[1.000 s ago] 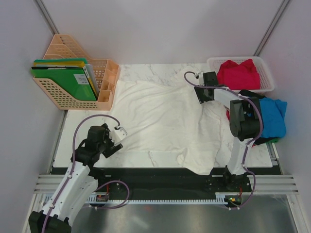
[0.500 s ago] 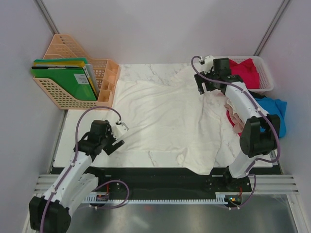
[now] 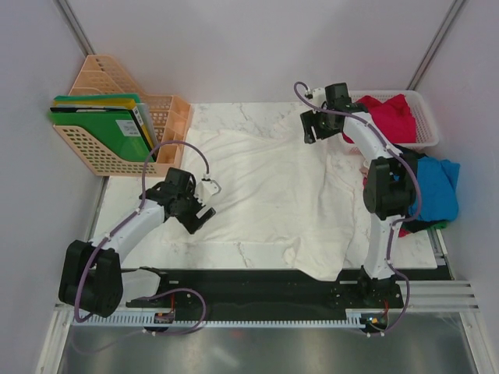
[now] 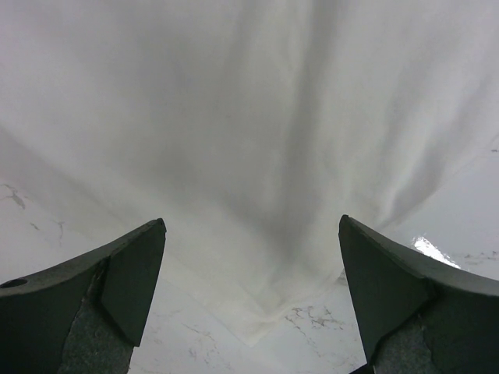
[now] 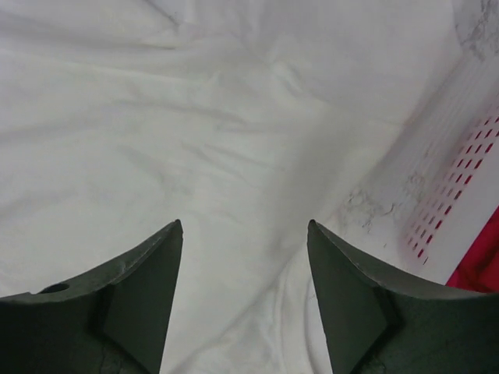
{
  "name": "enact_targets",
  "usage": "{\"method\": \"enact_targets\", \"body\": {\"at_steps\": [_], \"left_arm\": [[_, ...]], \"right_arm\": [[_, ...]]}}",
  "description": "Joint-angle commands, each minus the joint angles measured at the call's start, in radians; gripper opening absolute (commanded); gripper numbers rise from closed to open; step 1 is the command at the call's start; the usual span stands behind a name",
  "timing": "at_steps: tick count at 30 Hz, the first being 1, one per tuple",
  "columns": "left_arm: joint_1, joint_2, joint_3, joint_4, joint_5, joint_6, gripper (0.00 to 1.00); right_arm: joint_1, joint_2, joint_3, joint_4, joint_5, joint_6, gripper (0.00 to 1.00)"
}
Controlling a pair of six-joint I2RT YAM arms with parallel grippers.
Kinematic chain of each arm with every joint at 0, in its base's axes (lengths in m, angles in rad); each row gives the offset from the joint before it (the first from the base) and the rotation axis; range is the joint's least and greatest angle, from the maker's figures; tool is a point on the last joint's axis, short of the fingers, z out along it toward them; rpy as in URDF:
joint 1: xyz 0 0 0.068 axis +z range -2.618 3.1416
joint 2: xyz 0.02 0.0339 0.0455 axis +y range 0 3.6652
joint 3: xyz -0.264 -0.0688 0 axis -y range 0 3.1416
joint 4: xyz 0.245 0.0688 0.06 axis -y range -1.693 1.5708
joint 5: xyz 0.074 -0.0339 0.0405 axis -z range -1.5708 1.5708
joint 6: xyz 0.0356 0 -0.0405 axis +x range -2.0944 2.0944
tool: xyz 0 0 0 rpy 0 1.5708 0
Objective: Fold and stack the t-shirts
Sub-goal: Flatten out the tshirt
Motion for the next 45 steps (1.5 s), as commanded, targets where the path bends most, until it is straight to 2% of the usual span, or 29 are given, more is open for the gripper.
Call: {"method": "enact_targets", "body": {"at_steps": [1,2,7,13,21,30,32,33,35,36,38,44,45], "left_arm": [[-0.038,0.012,0.005,0.028,0.028,-0.045,0.98],[-0.041,0.012,-0.003,0.030,0.016,-0.046,0.98],[-0.055,-0.012,-0.047,0.030,-0.010,-0.042,0.99],[-0.056,-0.005,-0.060,0.030,-0.032,-0.037,0.99],[-0.062,0.046,-0.064,0.057,-0.018,-0.037,0.99],[-0.070,0.053,-0.081,0.087,-0.013,-0.042,0.99],[-0.072,0.047,-0.089,0.087,-0.025,-0.035,0.99],[-0.070,0.046,-0.098,0.087,-0.030,-0.032,0.99],[-0.072,0.038,-0.104,0.087,-0.048,-0.023,0.99],[-0.072,0.038,-0.110,0.087,-0.052,-0.020,0.99],[-0.071,0.038,-0.115,0.087,-0.058,-0.015,0.99],[-0.070,0.073,-0.110,0.102,-0.047,-0.023,0.98],[-0.071,0.078,-0.109,0.106,-0.047,-0.023,0.98]], "right_arm": [[0.001,0.164,0.255,-0.012,0.050,0.038,0.73],[0.000,0.240,0.300,-0.017,0.082,0.044,0.72],[0.001,0.403,0.490,-0.023,0.202,0.075,0.72],[0.000,0.419,0.457,0.050,0.349,0.129,0.72],[-0.005,0.316,0.351,0.123,0.357,0.196,0.72],[-0.005,0.410,0.391,0.044,0.262,0.192,0.73],[-0.005,0.416,0.371,0.058,0.250,0.193,0.67],[-0.005,0.417,0.361,0.074,0.237,0.195,0.53],[-0.005,0.428,0.359,0.080,0.230,0.196,0.35],[-0.005,0.431,0.363,0.078,0.223,0.196,0.18],[-0.005,0.440,0.367,0.083,0.211,0.198,0.00],[0.014,0.428,0.359,0.081,0.182,0.160,0.02],[0.018,0.419,0.345,0.086,0.190,0.146,0.13]]}}
